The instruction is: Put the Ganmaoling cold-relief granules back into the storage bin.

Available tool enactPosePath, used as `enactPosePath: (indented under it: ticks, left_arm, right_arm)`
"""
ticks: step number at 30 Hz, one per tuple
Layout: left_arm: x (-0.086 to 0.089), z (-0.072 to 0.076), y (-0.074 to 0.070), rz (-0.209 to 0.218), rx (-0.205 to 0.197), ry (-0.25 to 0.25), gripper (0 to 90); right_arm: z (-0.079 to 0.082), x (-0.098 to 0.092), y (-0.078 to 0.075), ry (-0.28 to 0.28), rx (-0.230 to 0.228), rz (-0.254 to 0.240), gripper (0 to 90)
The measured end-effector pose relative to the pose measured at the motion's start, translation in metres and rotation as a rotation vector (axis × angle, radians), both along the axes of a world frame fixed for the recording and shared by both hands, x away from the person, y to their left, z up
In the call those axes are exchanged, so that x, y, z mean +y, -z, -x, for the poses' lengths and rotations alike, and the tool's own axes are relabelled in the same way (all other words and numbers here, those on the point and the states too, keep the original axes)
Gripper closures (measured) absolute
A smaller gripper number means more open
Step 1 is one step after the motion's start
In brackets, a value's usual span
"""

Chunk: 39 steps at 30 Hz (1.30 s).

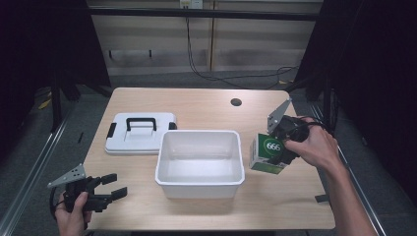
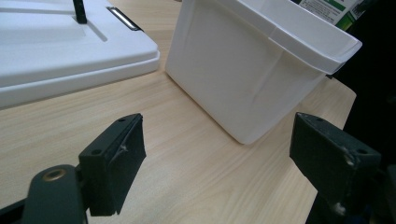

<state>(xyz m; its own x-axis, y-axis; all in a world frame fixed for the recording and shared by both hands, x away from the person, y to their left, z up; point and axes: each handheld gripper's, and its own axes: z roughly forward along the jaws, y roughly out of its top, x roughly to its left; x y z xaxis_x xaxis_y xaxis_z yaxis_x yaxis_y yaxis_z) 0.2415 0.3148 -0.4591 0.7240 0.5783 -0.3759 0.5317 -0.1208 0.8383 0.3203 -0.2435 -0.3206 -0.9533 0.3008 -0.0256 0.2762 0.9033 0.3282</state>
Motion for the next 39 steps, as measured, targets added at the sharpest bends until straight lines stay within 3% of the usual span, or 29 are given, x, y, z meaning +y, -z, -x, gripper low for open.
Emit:
enactPosePath:
  ticks: [8,16,24,29,32,39]
  left_arm:
    - [0.000,0.000,0.000,-0.002,-0.002,0.000,18.2]
    - [0.000,0.000,0.000,-0.002,-0.002,-0.001,18.2]
    - [0.000,0.000,0.000,0.004,0.000,-0.004,18.2]
    - [0.000,0.000,0.000,-0.002,0.000,0.000,18.2]
    - [0.000,0.000,0.000,-0.001,0.000,0.000,18.2]
    - [0.000,0.000,0.000,-0.002,-0.002,0.000,18.2]
  right_arm:
    - [0.003,-0.003,-0.018,0.020,-0.009,-0.011,16.0]
    - [0.003,-0.003,-0.033,-0.002,-0.030,-0.065,16.0]
    - [0.004,-0.002,-0.049,-0.003,-0.038,-0.074,16.0]
    - [0.005,0.004,-0.054,-0.017,-0.065,-0.099,16.1]
    - [0.002,0.015,-0.055,-0.043,-0.040,-0.117,16.1]
    - [-0.006,0.032,-0.060,-0.052,-0.050,-0.127,16.1]
